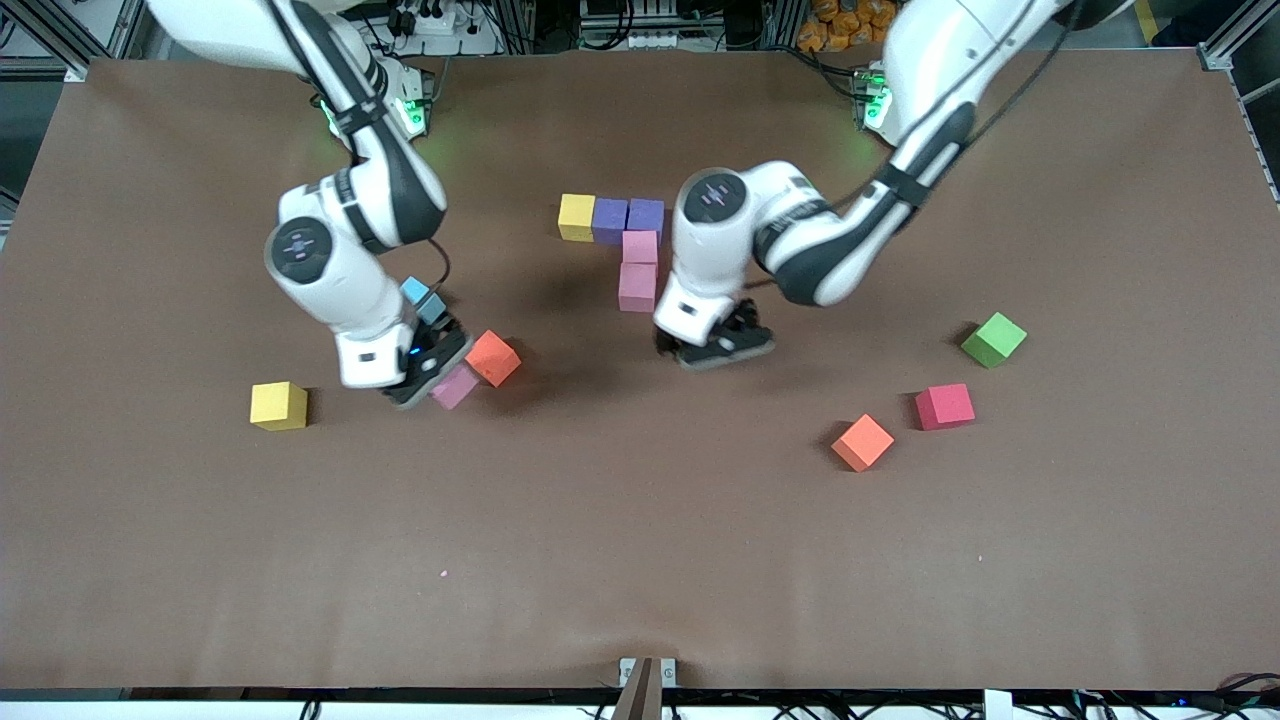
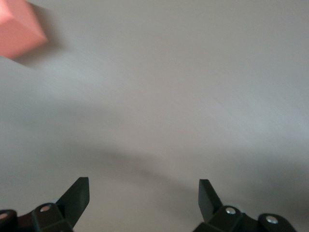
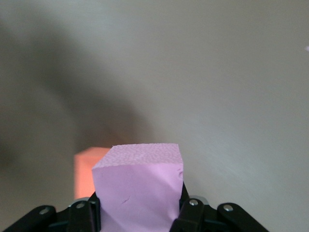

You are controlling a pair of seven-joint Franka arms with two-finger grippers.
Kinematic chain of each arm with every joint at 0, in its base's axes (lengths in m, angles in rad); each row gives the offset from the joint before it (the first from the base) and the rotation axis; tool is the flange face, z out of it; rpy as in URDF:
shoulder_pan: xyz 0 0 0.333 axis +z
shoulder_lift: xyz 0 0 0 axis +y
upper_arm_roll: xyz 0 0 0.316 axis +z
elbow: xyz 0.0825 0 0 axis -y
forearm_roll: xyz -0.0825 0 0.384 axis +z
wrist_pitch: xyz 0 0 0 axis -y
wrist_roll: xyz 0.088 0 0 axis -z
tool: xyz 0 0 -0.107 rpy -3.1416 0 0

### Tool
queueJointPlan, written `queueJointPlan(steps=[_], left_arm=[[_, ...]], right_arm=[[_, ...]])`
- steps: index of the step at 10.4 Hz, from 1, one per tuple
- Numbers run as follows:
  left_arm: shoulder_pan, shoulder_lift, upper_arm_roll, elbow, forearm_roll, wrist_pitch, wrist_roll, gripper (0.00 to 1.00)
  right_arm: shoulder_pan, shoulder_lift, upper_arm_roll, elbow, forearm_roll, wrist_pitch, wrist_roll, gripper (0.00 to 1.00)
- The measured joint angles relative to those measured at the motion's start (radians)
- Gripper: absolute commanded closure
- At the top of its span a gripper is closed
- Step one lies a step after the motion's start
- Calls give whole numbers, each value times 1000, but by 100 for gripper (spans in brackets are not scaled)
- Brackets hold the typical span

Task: Form number 2 with 11 blocks
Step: 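Place pink with the left gripper while the right gripper carries pink, then grasp the orange cube with the left gripper while the right gripper places pink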

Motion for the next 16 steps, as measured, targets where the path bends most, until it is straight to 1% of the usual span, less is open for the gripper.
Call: queueJointPlan(steps=[2,4,6,8,10,13,16], left_arm=[[115,0,1,-1,-10,-31,0,0],[207,0,0,-1,-68,-44,3,0],[265,0,0,-1,-106,-52,2,0],[306,4,1,7,-145,-53,1,0],[317,28,2,31,-161,-54,1,0],[314,92,6,58,-161,-53,0,0],[310,113,44,71,-156,-53,26,0]], right_arm=[[92,0,3,-1,-13,9,-23,49],[139,5,5,-6,-51,28,-73,49],[183,13,7,-17,-57,37,-146,49],[257,31,9,-36,-60,39,-158,50],[306,57,11,-39,-61,45,-158,50],[313,83,37,-40,-62,52,-158,50],[313,115,58,-42,-62,95,-157,50]])
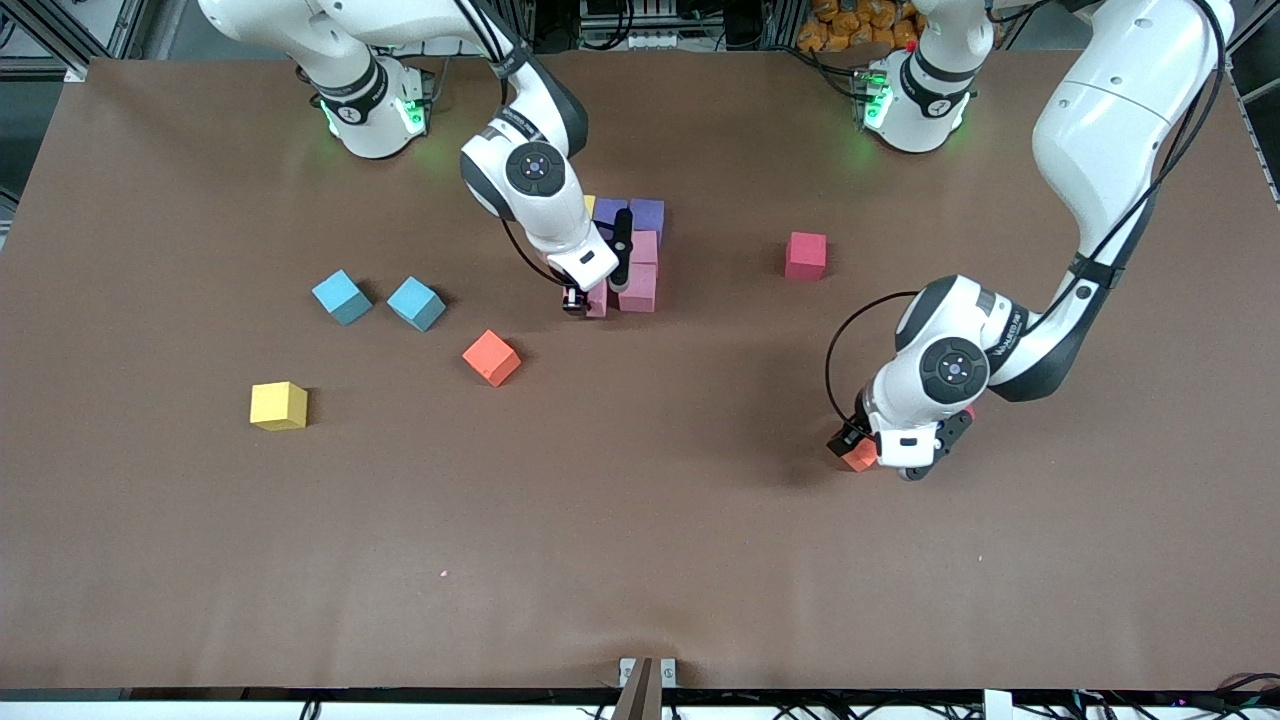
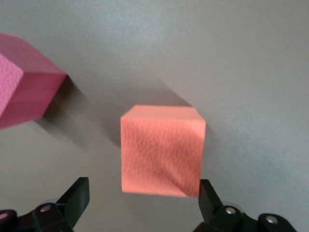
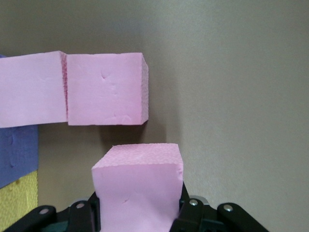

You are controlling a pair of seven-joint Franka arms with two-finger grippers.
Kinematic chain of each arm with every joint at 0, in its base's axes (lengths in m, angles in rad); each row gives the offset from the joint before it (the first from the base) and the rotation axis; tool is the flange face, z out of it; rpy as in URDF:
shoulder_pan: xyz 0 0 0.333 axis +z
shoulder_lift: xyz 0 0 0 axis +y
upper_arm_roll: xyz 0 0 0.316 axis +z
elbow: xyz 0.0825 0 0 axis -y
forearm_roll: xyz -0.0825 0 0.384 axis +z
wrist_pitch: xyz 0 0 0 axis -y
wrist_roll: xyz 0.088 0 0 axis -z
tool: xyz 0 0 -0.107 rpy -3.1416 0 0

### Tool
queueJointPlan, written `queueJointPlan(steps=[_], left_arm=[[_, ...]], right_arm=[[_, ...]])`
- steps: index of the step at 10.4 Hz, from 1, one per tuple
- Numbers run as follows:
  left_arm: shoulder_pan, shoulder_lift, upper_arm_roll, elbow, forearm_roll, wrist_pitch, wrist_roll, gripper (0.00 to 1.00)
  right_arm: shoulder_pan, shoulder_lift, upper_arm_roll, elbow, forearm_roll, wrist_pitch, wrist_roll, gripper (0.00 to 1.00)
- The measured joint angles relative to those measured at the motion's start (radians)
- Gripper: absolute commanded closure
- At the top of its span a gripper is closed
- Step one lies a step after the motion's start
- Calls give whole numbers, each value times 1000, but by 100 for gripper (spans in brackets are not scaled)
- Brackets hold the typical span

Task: Form number 2 with 11 blocks
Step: 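Grasp the orange cube with the left gripper while the right gripper places pink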

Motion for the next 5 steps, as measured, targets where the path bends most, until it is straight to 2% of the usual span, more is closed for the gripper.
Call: queueJointPlan(steps=[5], left_arm=[[-8,50,6,47,14,1,3,0]], right_arm=[[0,19,8,-16,0,32,12,51]])
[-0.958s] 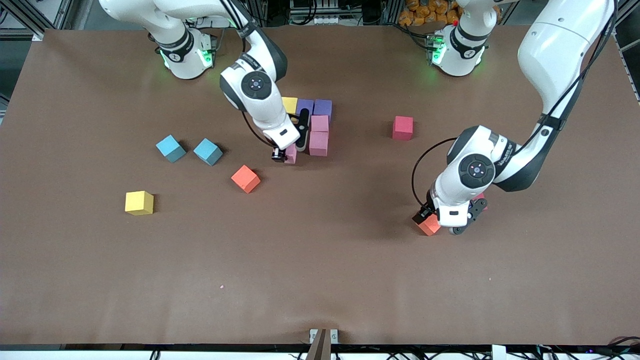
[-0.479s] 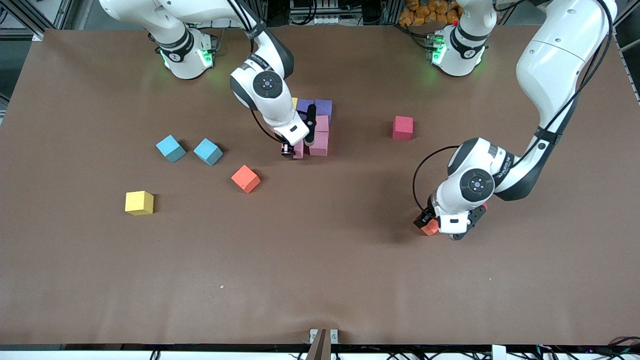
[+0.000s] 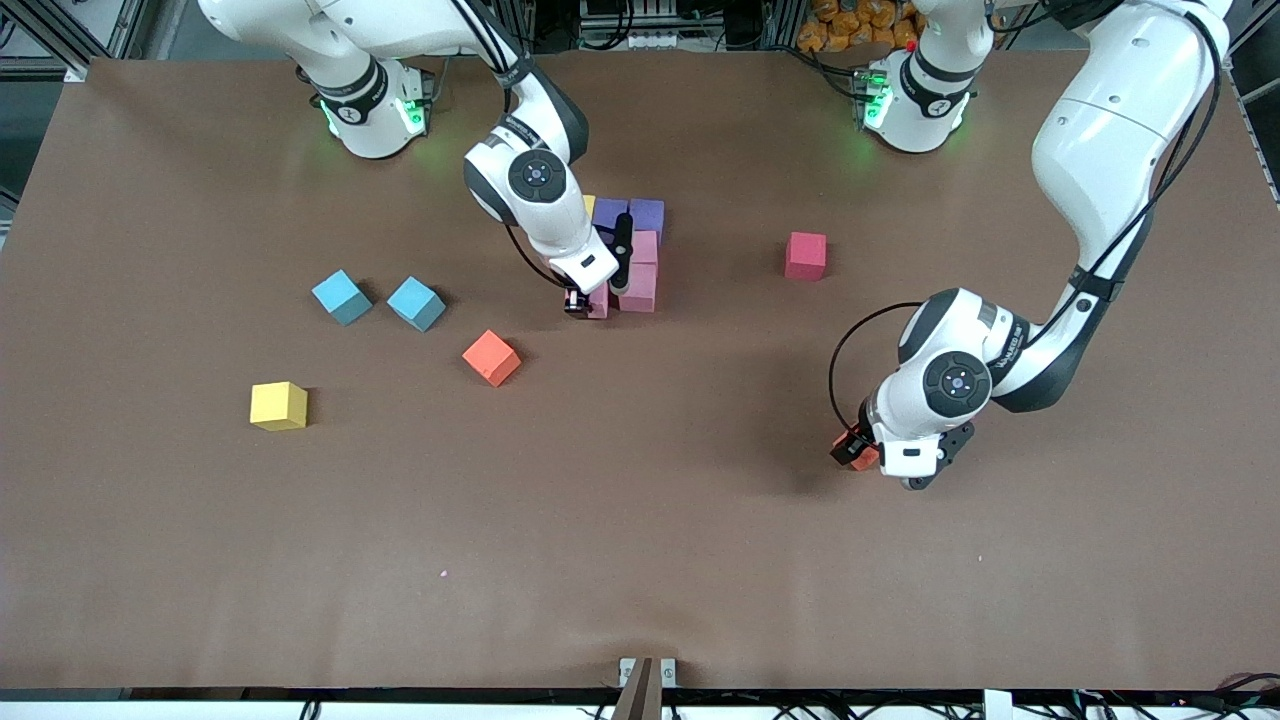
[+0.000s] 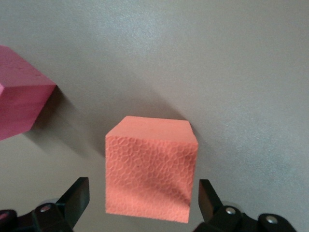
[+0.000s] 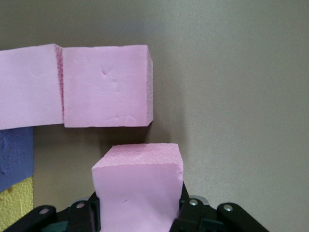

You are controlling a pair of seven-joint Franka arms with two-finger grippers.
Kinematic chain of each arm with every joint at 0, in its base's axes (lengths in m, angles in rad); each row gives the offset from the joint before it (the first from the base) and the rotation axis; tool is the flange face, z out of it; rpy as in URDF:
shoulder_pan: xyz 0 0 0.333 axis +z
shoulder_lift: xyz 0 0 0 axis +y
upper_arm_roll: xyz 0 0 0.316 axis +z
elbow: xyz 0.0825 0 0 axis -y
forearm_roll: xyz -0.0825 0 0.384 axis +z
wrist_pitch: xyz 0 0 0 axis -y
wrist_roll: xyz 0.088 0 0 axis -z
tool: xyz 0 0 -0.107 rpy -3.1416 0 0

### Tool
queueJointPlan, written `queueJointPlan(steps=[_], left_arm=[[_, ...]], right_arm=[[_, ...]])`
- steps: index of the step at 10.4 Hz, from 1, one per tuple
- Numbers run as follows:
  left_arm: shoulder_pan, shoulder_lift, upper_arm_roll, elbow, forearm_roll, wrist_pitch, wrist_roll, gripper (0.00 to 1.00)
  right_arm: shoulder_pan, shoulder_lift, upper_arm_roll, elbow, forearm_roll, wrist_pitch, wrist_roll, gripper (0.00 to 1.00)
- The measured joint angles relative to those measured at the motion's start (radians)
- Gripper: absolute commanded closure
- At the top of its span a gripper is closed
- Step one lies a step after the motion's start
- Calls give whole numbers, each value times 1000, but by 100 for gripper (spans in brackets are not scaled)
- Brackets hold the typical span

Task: Form number 2 with 11 blocks
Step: 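Grasp the orange cube with the left gripper while the right gripper places pink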

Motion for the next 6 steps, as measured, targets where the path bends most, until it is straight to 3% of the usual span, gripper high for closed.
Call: queueJointPlan(steps=[5,6], left_arm=[[-1,38,4,14,57,0,0,0],[-1,40,5,15,57,0,0,23]], right_arm=[[0,10,22,-3,0,22,22,51],[0,20,22,-3,0,38,22,51]])
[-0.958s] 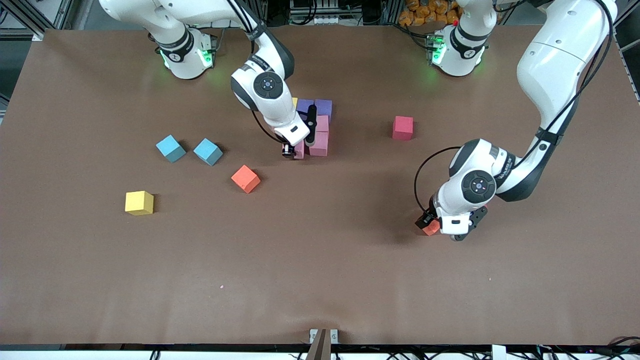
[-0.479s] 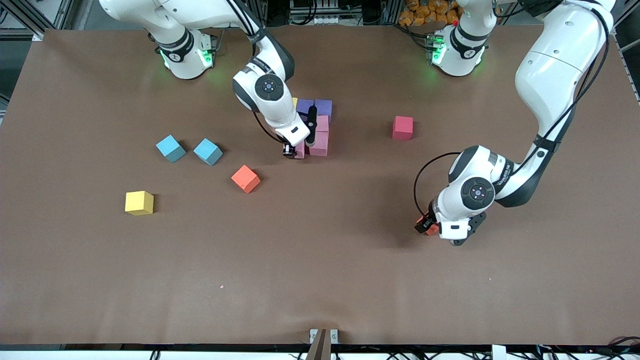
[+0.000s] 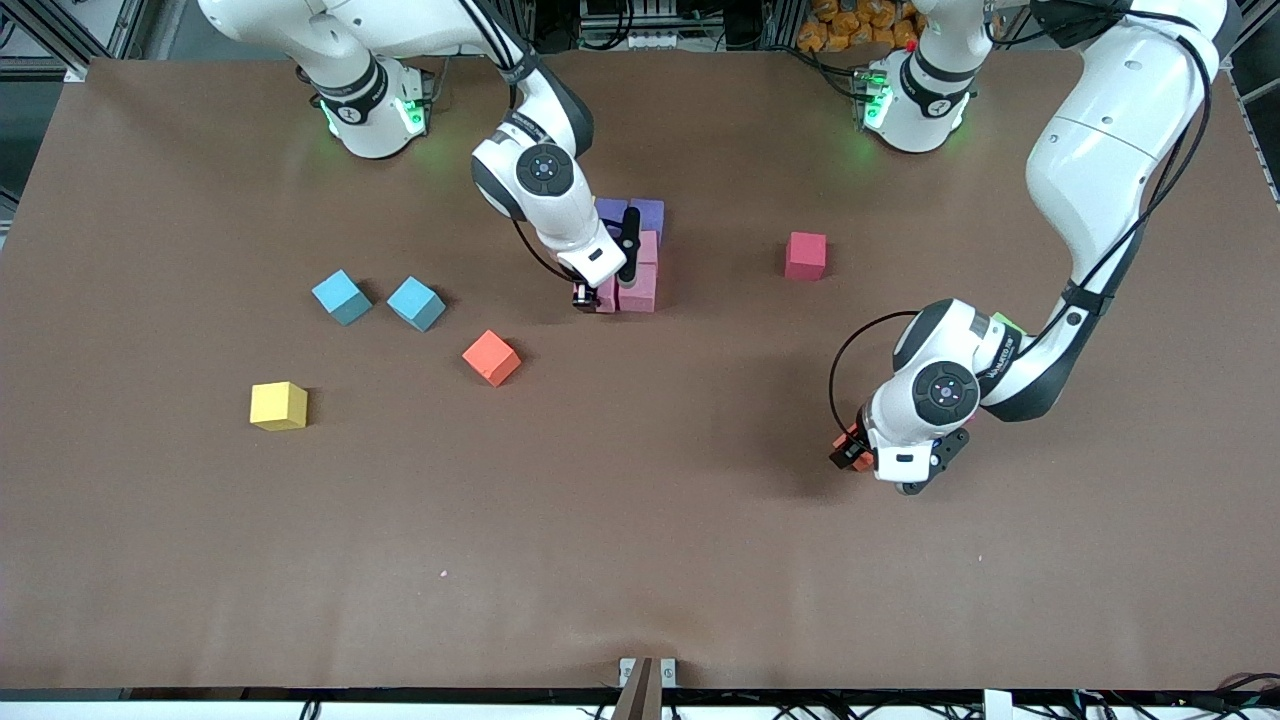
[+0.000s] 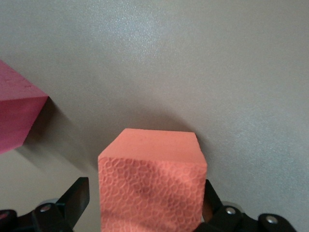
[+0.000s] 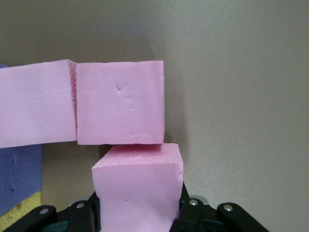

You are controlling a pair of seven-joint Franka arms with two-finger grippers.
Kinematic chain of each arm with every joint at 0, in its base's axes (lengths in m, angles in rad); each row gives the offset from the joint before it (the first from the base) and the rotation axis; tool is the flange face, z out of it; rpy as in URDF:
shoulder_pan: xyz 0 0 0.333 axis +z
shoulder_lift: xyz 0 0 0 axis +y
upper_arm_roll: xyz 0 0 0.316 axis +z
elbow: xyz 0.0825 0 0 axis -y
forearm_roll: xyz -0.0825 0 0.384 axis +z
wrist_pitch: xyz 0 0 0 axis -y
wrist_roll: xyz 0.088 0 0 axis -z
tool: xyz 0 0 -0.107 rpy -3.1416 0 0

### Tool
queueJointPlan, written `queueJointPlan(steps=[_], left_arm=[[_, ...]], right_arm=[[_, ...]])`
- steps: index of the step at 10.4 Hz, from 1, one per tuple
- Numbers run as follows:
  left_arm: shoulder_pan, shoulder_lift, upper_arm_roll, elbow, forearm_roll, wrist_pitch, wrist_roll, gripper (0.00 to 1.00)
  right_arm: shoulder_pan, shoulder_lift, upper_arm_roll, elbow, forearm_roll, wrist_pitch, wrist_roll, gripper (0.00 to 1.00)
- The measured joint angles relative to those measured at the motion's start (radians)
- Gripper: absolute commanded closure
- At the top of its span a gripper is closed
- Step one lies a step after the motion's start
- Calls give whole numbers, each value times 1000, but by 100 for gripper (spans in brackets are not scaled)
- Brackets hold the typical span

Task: Form number 2 with 11 blocks
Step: 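Grasp the orange cube with the left gripper while the right gripper places pink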

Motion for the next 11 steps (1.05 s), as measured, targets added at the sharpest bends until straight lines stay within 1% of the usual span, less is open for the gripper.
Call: queueJointPlan(steps=[1,2,5,8,11], left_arm=[[0,0,0,1,0,0,0,51],[0,0,0,4,1,0,0,55],[0,0,0,10,1,0,0,55],[-5,0,-2,36,1,0,-11,55],[-41,-2,-5,45,1,0,-98,55]], right_arm=[[0,9,0,0,0,10,0,51],[0,13,1,0,0,11,0,51],[0,22,4,0,0,13,0,51],[1,23,7,0,0,15,0,51],[1,23,8,0,0,15,0,50]])
